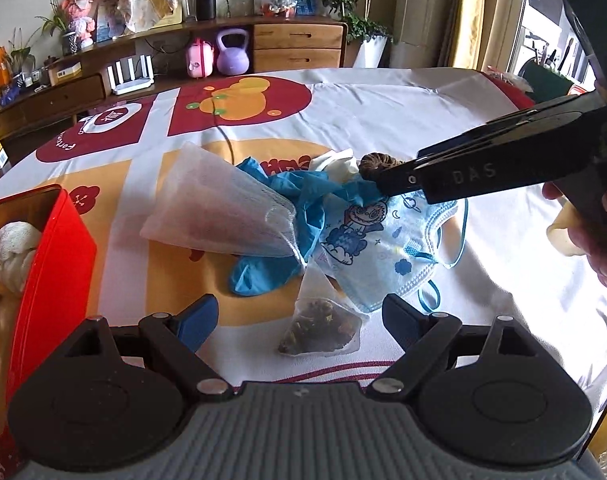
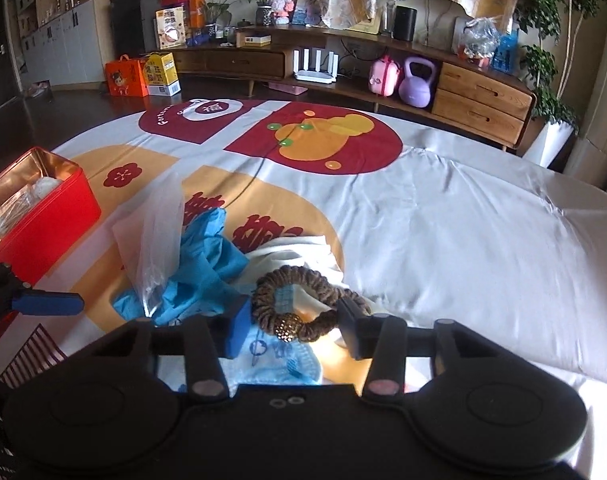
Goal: Organize soft objects
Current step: 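Grasp the brown beaded hair tie with the right gripper while the left grasps the clear pouch, then carry the hair tie and clear pouch over the tin box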
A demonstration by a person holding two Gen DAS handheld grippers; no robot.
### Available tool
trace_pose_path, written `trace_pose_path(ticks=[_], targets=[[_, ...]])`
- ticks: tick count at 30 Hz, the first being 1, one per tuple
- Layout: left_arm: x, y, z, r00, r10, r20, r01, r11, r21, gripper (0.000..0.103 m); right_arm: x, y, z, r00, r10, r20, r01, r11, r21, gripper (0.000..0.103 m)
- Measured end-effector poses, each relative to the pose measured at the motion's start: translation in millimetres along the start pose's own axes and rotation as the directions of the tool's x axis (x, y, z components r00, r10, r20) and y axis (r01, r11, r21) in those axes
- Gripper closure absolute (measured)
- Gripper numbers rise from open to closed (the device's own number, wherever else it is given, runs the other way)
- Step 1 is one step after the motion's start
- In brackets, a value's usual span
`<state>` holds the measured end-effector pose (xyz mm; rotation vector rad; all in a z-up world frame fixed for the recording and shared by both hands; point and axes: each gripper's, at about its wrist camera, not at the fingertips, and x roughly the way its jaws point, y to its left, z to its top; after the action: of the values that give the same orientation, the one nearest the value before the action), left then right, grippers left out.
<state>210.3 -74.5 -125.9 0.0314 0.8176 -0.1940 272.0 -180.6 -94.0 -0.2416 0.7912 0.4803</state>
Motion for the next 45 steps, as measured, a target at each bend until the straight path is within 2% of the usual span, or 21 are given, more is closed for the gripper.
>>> trace_pose_path(ticks=[3,5,9,14,16,18,19,26,30,32,38,45], targets=[[1.4,-0.2,-1.1,1.000,-0.002,0.003,0.002,1.000,0.004,0.014,0.4,3.6,-0.2,1.000,-0.007,0.001,0.007,1.000,-0.023,0.065],[2.9,0.0,-1.7,1.000,-0.012,0.001,0.012,1.000,0.006,0.025,-0.4,4.6,-0.5,1.000,-0.013,0.008,0.014,0.999,-0.030,0.067],[4.8,0.1,-3.1,1.000,-0.029,-0.007,0.029,1.000,0.003,0.038,-2.0,1.7,-1.3,1.000,-0.011,0.015,0.011,1.000,-0.006,0.070],[6.9,-0.4,-4.8,0.998,-0.052,-0.023,0.052,0.999,0.006,0.067,-4.8,-1.7,-1.9,1.000,-0.012,0.024,0.011,1.000,0.013,0.079],[7.4,-2.1,-5.6,0.998,-0.062,-0.029,0.063,0.998,0.022,0.071,-5.9,-2.7,-2.6,1.000,-0.011,0.025,0.011,1.000,0.017,0.084],[7.1,-3.5,-6.0,0.998,-0.056,-0.031,0.057,0.998,0.033,0.073,-7.3,-4.6,-2.6,1.000,-0.013,0.026,0.012,1.000,0.026,0.093],[7.3,-3.9,-5.7,0.998,-0.052,-0.033,0.053,0.998,0.036,0.077,-8.0,-5.9,-2.6,1.000,-0.015,0.026,0.014,0.999,0.033,0.094],[4.1,-0.8,-3.4,0.999,-0.038,-0.036,0.039,0.999,0.028,0.084,-16.8,-13.5,-4.5,0.999,-0.020,0.042,0.016,0.997,0.076,0.095],[-0.2,2.1,-2.4,0.999,-0.031,-0.035,0.032,0.999,0.017,0.085,-27.5,-18.5,-6.1,0.999,-0.013,0.050,0.008,0.994,0.110,0.095],[-1.9,3.6,-2.5,0.999,-0.034,-0.036,0.034,0.999,0.010,0.089,-34.6,-19.9,-7.2,0.998,-0.009,0.059,0.002,0.992,0.127,0.095],[-11.6,6.8,-3.0,0.999,-0.027,-0.028,0.027,1.000,0.003,0.089,-60.5,-21.6,-10.2,0.996,-0.004,0.092,-0.012,0.986,0.165,0.095],[-32.8,13.4,-0.5,0.999,-0.027,-0.019,0.026,0.999,-0.029,0.089,-89.3,-15.0,-12.4,0.993,0.038,0.111,-0.059,0.979,0.193,0.095]])
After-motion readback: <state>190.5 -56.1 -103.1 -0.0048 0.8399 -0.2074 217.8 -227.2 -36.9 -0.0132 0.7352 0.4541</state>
